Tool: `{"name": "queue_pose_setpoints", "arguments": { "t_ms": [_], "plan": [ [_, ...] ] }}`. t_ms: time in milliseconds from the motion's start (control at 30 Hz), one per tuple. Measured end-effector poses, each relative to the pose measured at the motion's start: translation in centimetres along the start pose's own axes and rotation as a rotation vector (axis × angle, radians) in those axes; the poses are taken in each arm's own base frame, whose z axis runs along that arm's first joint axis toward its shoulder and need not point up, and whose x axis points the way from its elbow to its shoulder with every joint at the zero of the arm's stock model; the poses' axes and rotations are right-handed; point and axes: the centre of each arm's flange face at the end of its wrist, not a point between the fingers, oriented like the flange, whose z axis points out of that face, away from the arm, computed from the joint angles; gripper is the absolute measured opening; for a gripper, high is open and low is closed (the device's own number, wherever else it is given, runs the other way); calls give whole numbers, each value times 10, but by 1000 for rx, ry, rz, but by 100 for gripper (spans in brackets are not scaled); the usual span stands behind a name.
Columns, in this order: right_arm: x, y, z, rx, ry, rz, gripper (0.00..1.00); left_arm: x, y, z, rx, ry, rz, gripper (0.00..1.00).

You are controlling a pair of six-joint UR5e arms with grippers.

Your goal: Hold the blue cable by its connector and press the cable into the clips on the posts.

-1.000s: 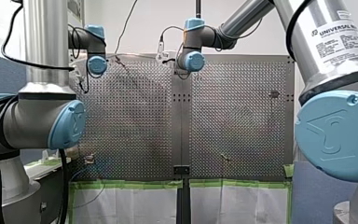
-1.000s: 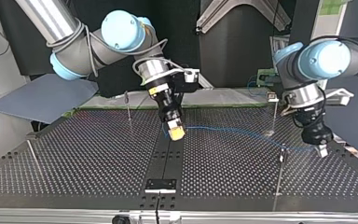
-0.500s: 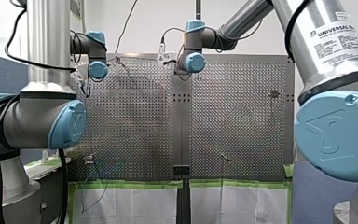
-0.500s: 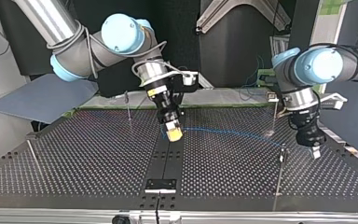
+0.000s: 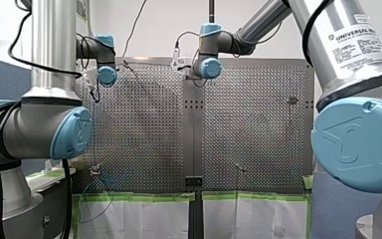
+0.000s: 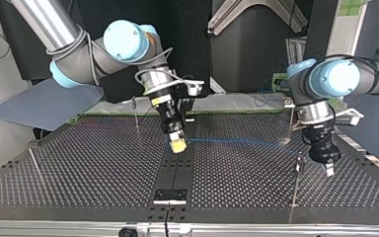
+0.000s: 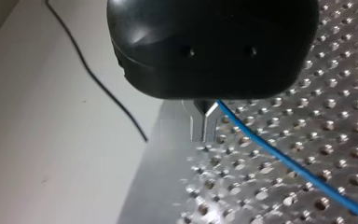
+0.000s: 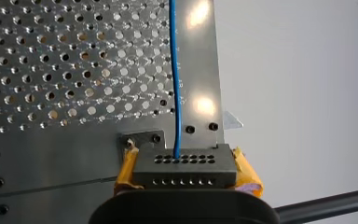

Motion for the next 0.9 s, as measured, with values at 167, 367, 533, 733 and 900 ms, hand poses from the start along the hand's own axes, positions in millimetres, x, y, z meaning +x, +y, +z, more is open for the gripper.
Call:
{"name": "queue_pose_setpoints", "arguments": {
  "t_ms": [167, 367, 533, 733, 900],
  "plan": [
    [-7, 7, 5, -6, -2, -3, 0, 2, -4, 6, 15, -2, -3, 1],
    [-18, 13, 19, -10, -5, -5, 0, -7, -10, 17, 22, -26, -18, 1],
    [-26, 20, 32, -17, -4, -8, 0, -6, -11, 22, 17, -22, -16, 1],
    [-23, 32, 45, -31, 11, -12, 0, -3, -8, 24, 11, -19, -12, 1],
    [-15, 39, 54, -32, 31, -13, 0, -2, -6, 25, 7, -19, -11, 1]
  ]
}}
